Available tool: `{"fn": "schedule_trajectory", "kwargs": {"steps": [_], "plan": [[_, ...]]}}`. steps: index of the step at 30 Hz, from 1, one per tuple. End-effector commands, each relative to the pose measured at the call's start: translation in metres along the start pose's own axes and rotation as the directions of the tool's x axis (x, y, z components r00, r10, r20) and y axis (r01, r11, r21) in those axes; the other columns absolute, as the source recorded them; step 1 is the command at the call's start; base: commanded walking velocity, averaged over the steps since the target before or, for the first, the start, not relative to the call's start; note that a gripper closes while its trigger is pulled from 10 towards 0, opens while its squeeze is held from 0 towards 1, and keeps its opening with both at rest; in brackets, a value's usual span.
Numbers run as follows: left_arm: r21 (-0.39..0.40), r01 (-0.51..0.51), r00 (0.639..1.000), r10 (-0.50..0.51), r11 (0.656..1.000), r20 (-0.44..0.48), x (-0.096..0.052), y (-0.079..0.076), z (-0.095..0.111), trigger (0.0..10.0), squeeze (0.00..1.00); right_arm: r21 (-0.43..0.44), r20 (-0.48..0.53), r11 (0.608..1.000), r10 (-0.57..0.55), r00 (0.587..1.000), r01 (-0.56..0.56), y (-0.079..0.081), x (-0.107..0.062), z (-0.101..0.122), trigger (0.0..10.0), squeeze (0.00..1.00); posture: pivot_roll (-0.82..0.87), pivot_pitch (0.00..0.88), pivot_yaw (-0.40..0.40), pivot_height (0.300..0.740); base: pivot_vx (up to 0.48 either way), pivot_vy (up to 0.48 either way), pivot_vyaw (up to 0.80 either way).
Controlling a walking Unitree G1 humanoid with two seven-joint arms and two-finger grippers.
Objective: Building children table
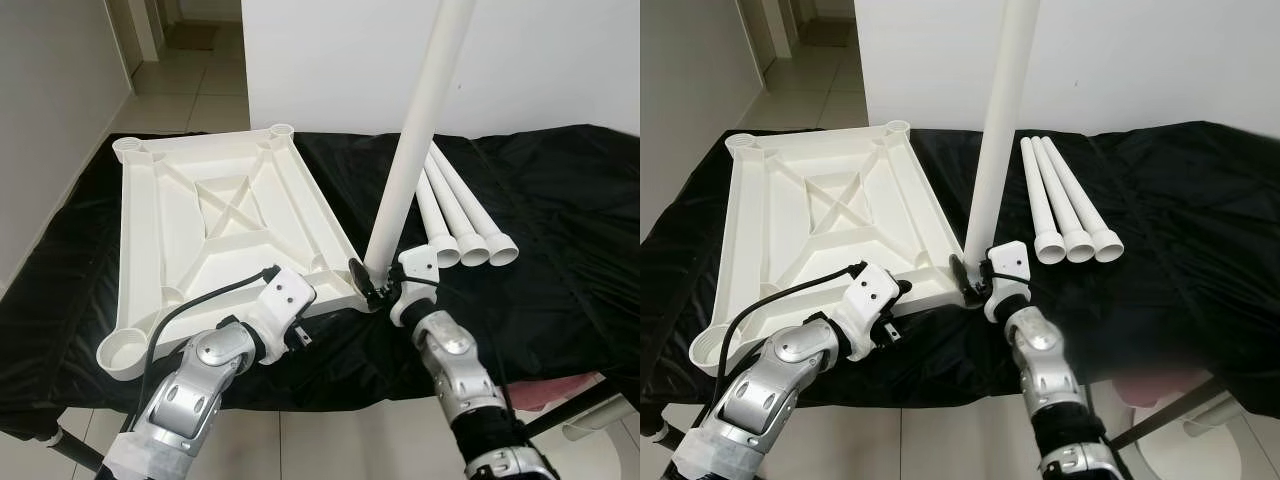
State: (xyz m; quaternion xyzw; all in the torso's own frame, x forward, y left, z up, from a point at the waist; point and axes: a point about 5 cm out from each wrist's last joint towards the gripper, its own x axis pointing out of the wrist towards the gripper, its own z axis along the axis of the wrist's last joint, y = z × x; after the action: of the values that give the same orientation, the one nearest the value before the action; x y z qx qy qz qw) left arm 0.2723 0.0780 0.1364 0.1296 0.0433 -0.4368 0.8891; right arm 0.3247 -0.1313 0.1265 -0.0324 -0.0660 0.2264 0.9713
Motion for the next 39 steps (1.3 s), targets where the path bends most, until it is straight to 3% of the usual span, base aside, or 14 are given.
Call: {"fn": "schedule_trajectory", "kwargs": {"steps": [1,9,10,11,12,13,16,17,18,19,25,34,39], "plan": [[0.005,0.021,1.000,-0.021,1.000,0.015,0.000,-0.001,0.003,10.0,0.00,0.002,-0.007,0.998,0.063,0.998,-0.063,0.002,0.000,-0.003,10.0,0.00,0.01,0.000,-0.010,0.740,0.000,0.000,0.00],[0.005,0.043,0.999,-0.043,0.999,0.025,0.000,-0.002,0.005,10.0,0.00,-0.032,-0.042,0.974,0.223,0.974,-0.224,-0.003,0.005,-0.002,10.0,0.00,0.01,0.000,-0.006,0.740,0.000,0.000,0.00],[0.005,0.043,0.999,-0.043,0.999,0.026,0.000,-0.002,0.005,10.0,0.00,-0.041,-0.053,0.969,0.242,0.969,-0.244,-0.004,0.005,-0.003,8.3,0.00,0.01,0.000,-0.006,0.740,0.000,0.000,0.00],[0.005,0.043,0.999,-0.043,0.999,0.026,0.000,-0.002,0.005,10.0,0.00,-0.041,-0.053,0.969,0.242,0.969,-0.244,-0.004,0.005,-0.003,8.3,0.00,0.01,0.000,-0.006,0.740,0.000,0.000,0.00],[0.004,0.041,0.999,-0.041,0.999,0.026,0.000,-0.002,0.005,10.0,0.00,-0.054,-0.068,0.965,0.254,0.965,-0.258,-0.006,0.006,-0.003,1.0,0.00,0.01,0.000,-0.008,0.740,0.000,0.000,0.00],[0.005,0.040,0.999,-0.040,0.999,0.026,0.001,-0.002,0.005,10.0,0.00,-0.065,-0.078,0.961,0.263,0.962,-0.269,-0.008,0.006,-0.004,0.0,0.00,0.01,0.000,-0.008,0.740,0.000,0.000,0.00],[0.005,0.036,0.999,-0.036,0.999,0.025,0.000,-0.002,0.005,10.0,0.00,-0.075,-0.088,0.959,0.265,0.960,-0.272,-0.010,0.006,-0.005,0.0,0.00,0.01,0.000,-0.011,0.740,0.000,0.000,0.00],[0.003,0.031,0.999,-0.032,1.000,0.025,0.000,-0.002,0.005,10.0,0.00,-0.073,-0.093,0.959,0.266,0.959,-0.273,-0.011,0.006,-0.006,4.6,0.00,0.02,0.000,-0.016,0.740,0.000,0.000,0.00],[0.002,0.029,0.999,-0.029,1.000,0.024,0.000,-0.001,0.004,10.0,0.00,-0.069,-0.095,0.960,0.265,0.960,-0.272,-0.012,0.006,-0.007,7.8,0.00,0.02,0.000,-0.016,0.740,0.000,0.000,0.00],[0.001,0.026,0.999,-0.026,1.000,0.023,0.000,-0.002,0.004,10.0,0.00,-0.056,-0.093,0.962,0.263,0.960,-0.269,-0.012,0.005,-0.008,10.0,0.00,0.02,0.000,-0.016,0.740,0.000,0.000,0.00],[-0.001,0.022,1.000,-0.022,1.000,0.020,-0.001,-0.002,0.003,10.0,0.00,-0.031,-0.085,0.967,0.250,0.964,-0.254,-0.012,0.004,-0.012,10.0,0.00,0.02,0.000,-0.016,0.740,0.000,0.000,0.00],[-0.001,0.020,1.000,-0.020,1.000,0.015,-0.001,-0.001,0.004,10.0,0.00,0.008,-0.108,1.000,0.010,0.994,-0.010,-0.005,0.006,-0.023,10.0,0.00,0.01,0.013,-0.003,0.740,0.000,0.000,0.00],[-0.002,0.026,1.000,-0.026,1.000,0.010,-0.002,-0.003,0.002,10.0,0.00,0.029,-0.094,0.999,-0.038,0.995,0.041,0.007,0.006,-0.024,10.0,0.00,0.01,0.014,0.004,0.740,0.000,0.000,0.00]]}}
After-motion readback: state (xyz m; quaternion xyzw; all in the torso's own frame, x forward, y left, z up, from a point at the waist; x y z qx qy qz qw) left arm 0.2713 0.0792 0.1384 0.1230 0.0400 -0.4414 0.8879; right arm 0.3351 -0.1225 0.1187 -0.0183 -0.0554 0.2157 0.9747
